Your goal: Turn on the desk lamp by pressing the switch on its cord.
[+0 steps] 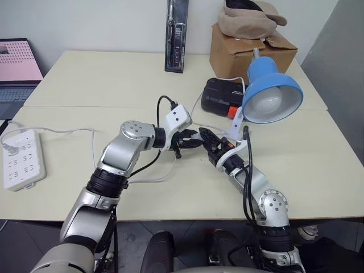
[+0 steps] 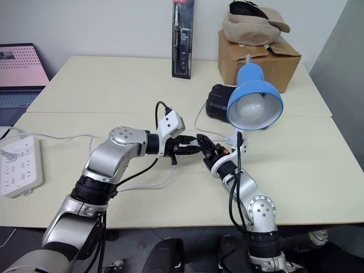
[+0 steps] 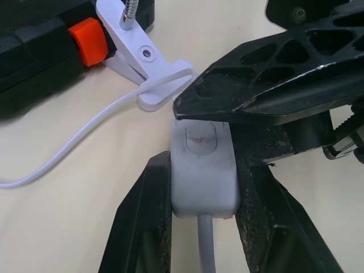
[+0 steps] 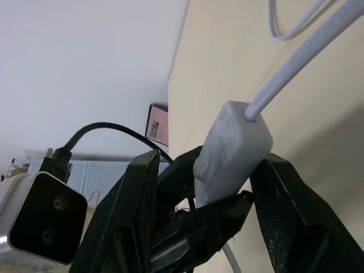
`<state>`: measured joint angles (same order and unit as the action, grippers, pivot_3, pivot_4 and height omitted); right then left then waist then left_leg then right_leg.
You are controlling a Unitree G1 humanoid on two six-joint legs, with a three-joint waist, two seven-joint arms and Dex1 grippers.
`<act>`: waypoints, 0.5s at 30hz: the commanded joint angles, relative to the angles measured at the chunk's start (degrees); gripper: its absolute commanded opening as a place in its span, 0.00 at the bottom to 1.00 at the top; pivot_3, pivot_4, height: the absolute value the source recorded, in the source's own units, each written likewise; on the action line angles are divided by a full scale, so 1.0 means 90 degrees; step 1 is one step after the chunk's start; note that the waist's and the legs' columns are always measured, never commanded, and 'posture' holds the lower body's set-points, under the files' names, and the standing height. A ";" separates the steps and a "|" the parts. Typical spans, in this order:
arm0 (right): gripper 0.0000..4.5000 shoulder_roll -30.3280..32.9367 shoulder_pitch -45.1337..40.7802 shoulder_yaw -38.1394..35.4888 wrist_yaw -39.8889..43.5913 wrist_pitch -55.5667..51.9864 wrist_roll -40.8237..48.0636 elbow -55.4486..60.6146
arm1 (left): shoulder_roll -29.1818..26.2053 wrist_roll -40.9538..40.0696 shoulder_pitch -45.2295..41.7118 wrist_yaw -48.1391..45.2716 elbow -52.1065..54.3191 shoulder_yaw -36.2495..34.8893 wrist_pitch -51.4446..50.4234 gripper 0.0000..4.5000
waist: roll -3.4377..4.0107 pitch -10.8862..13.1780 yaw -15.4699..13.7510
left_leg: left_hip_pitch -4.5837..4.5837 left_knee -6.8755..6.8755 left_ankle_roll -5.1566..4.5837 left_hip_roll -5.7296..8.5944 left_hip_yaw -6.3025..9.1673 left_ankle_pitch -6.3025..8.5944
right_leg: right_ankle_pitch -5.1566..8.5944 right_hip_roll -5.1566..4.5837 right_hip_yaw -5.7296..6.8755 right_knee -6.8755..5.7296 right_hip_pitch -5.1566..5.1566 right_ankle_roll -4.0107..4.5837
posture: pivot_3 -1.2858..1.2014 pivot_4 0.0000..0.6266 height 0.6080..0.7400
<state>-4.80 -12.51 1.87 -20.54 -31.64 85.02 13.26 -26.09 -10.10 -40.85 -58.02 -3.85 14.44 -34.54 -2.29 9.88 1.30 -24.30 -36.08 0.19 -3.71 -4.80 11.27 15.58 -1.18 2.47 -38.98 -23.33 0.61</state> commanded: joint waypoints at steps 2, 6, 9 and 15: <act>0.54 -0.0433 0.0001 0.0111 -0.0039 -0.0084 0.0241 0.0318 | -0.0015 0.0000 -0.0041 0.0055 0.0171 0.0002 0.0089 0.25 | 0.0000 0.0000 0.0000 | 0.0000 0.0000 0.0000 0.0000 0.0000 0.0000 | 0.0000 0.0000 0.0000 0.0000 0.0000 0.0000 | 0.52 0.24 1.00; 0.54 -0.0440 -0.0009 0.0138 -0.0083 -0.0120 0.0266 0.0274 | -0.0016 0.0000 -0.0042 0.0049 0.0172 0.0003 0.0098 0.25 | 0.0000 0.0000 0.0001 | 0.0000 0.0000 0.0000 0.0000 0.0000 0.0000 | 0.0000 0.0000 0.0000 0.0000 0.0000 0.0000 | 0.52 0.24 1.00; 0.54 -0.0470 -0.0009 0.0125 -0.0113 -0.0106 0.0266 0.0238 | -0.0023 0.0001 -0.0043 0.0044 0.0171 0.0003 0.0099 0.25 | 0.0000 0.0000 0.0001 | 0.0000 0.0001 0.0000 0.0000 0.0000 0.0000 | 0.0000 0.0000 0.0000 0.0001 0.0000 0.0000 | 0.52 0.24 1.00; 0.54 -0.0475 0.0058 0.0101 -0.0164 -0.0068 0.0299 0.0268 | -0.0045 0.0013 -0.0038 0.0044 0.0160 -0.0007 0.0119 0.25 | 0.0000 0.0000 0.0001 | 0.0000 0.0001 0.0000 0.0000 0.0000 0.0000 | 0.0000 0.0000 0.0000 0.0001 0.0000 0.0000 | 0.52 0.24 1.00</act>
<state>-4.80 -12.47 2.32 -21.91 -32.53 86.35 13.27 -26.12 -10.05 -40.84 -58.00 -3.86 14.44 -34.53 -2.29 9.88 1.31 -24.30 -36.08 0.19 -3.71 -4.80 11.27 15.58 -1.18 2.47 -38.97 -23.33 0.61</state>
